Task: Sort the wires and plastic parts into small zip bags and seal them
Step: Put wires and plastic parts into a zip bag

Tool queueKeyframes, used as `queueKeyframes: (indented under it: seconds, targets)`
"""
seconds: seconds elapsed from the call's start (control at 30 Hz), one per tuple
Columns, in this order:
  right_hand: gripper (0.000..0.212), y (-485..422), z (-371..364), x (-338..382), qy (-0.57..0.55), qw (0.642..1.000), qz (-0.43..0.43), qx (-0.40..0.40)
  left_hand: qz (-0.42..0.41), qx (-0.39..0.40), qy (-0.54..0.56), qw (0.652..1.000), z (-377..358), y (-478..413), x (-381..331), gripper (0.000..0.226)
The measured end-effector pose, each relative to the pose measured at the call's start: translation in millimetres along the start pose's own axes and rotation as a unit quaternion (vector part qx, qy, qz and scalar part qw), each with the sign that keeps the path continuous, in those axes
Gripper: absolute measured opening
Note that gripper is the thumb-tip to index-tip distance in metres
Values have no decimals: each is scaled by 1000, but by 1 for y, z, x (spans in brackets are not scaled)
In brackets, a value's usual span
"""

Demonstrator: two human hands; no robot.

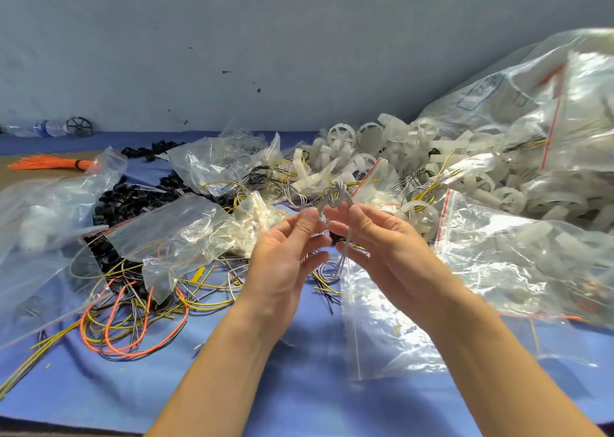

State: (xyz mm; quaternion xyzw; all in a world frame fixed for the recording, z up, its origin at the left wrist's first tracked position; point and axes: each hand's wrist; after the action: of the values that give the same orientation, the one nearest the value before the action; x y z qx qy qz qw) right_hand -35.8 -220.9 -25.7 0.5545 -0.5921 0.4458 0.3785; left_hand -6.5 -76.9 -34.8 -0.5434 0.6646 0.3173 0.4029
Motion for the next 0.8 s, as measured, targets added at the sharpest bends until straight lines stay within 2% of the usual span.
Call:
queueKeyframes:
  seconds: [0.13, 0.23, 0.33, 0.4, 0.43, 0.47, 0.53, 0.6, 0.63, 0.67, 0.7, 0.8]
  targets:
    - [20, 3, -5, 1, -53, 998, -24, 29, -29, 33, -38, 998, -10, 4, 9, 22]
    - [22, 3, -7, -3, -51, 998, -20, 29, -5, 52, -25, 998, -15, 6, 10, 33]
    - [27, 2, -8, -6, -38, 999, -15, 19, 17, 58, -49, 997, -15, 9, 9, 25]
    - [26, 1, -6, -6, 31, 999, 8, -1, 25, 36, -85, 995, -10, 7, 7, 16]
    - [21, 1, -3, -7, 115, 992, 38, -27, 30, 16, -104, 994, -5, 6, 4, 12]
    - [16, 1, 1, -8, 228, 968, 86, -60, 34, -7, -129, 991, 1, 4, 0, 10]
    - [29, 3, 11, -13, 466, 865, 175, -63, 25, -47, -232, 971, 17, 1, -5, 9]
    - [52, 7, 17, -22, 633, 750, 188, 24, -5, -59, -372, 926, 34, 1, -8, 8]
    - [56, 9, 20, -27, 681, 707, 180, 65, -16, -53, -422, 905, 39, 3, -9, 8]
    - [55, 11, 22, -32, 708, 678, 173, 93, -18, -38, -451, 891, 42, 6, -10, 9]
    - [51, 12, 24, -36, 718, 665, 176, 108, -13, -18, -468, 883, 44, 10, -10, 10]
    - [35, 14, 29, -40, 715, 661, 207, 91, 12, 45, -499, 865, 45, 19, -11, 10]
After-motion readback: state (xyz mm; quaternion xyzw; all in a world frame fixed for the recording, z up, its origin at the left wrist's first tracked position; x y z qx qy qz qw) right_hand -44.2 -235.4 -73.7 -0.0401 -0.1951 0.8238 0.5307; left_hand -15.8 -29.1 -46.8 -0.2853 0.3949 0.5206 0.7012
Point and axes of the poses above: each hand's wrist, its own y-axis away from the middle knuckle, its own z-axis out of the back of the hand, x = y × z, and after that the axes turned 2 degrees about -x, right-handed
